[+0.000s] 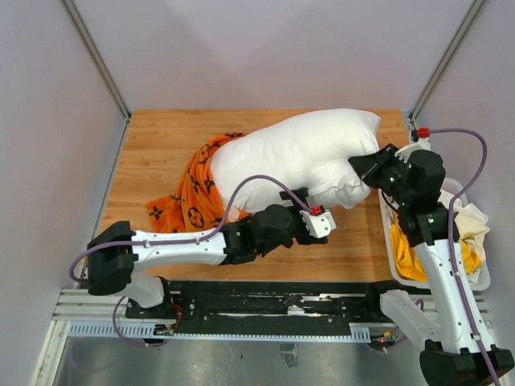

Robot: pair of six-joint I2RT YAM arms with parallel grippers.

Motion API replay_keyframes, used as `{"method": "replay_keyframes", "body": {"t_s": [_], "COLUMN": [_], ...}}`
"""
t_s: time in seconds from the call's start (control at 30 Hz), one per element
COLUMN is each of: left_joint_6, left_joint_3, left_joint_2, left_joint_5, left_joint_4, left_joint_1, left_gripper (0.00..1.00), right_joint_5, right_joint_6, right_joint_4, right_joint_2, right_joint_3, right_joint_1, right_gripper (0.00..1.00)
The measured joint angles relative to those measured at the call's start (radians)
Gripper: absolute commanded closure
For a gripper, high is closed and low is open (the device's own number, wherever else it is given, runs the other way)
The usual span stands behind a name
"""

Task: Remove the pillowcase from the pillow
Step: Remove the pillow from the pillowcase.

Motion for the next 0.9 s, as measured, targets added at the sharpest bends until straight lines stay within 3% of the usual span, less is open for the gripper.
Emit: {"method": "replay_keyframes", "body": {"t_s": [0.2, 0.4, 0.53, 0.57, 0.6, 0.63, 0.67, 0.77, 0.8, 0.83, 0.87, 0.9], "left_joint_6": [0.09, 0.322, 0.355, 0.328, 0.29, 0.248, 0.193, 0.052, 0.013, -0.014, -0.042, -0.075], "left_joint_3": [0.004, -0.024, 0.048, 0.09, 0.132, 0.175, 0.234, 0.388, 0.404, 0.406, 0.405, 0.405], "left_joint_2": [0.095, 0.265, 0.357, 0.372, 0.378, 0.38, 0.38, 0.378, 0.373, 0.365, 0.354, 0.341], "left_joint_5": [-0.111, -0.343, -0.369, -0.362, -0.346, -0.321, -0.278, -0.108, -0.068, -0.039, -0.013, 0.011], "left_joint_4": [0.127, 0.649, 0.69, 0.648, 0.582, 0.513, 0.415, 0.158, 0.123, 0.105, 0.083, 0.06], "left_joint_1": [-0.005, -0.009, 0.02, 0.04, 0.061, 0.082, 0.111, 0.212, 0.24, 0.261, 0.279, 0.297], "left_gripper": [0.01, 0.01, 0.01, 0.12, 0.4, 0.78, 0.97, 1.0, 1.0, 1.0, 1.0, 1.0], "right_joint_5": [0.028, 0.023, 0.019, 0.021, 0.025, 0.031, 0.04, 0.074, 0.075, 0.073, 0.067, 0.056], "right_joint_6": [-0.021, -0.015, -0.009, -0.009, -0.009, -0.009, -0.01, -0.01, -0.011, -0.011, -0.012, -0.017], "right_joint_4": [-0.034, -0.011, 0.0, 0.007, 0.013, 0.021, 0.032, 0.069, 0.073, 0.075, 0.074, 0.071], "right_joint_2": [-0.001, 0.002, 0.014, 0.018, 0.019, 0.02, 0.02, 0.019, 0.018, 0.018, 0.018, 0.018], "right_joint_3": [0.002, 0.002, 0.002, 0.002, 0.002, 0.002, 0.002, 0.002, 0.002, 0.002, 0.002, 0.002], "right_joint_1": [0.002, 0.002, 0.002, 0.002, 0.002, 0.002, 0.002, 0.002, 0.002, 0.002, 0.002, 0.008], "right_gripper": [0.99, 0.99, 0.99, 0.99, 0.99, 0.99, 0.99, 0.99, 0.93, 0.73, 0.43, 0.23]}}
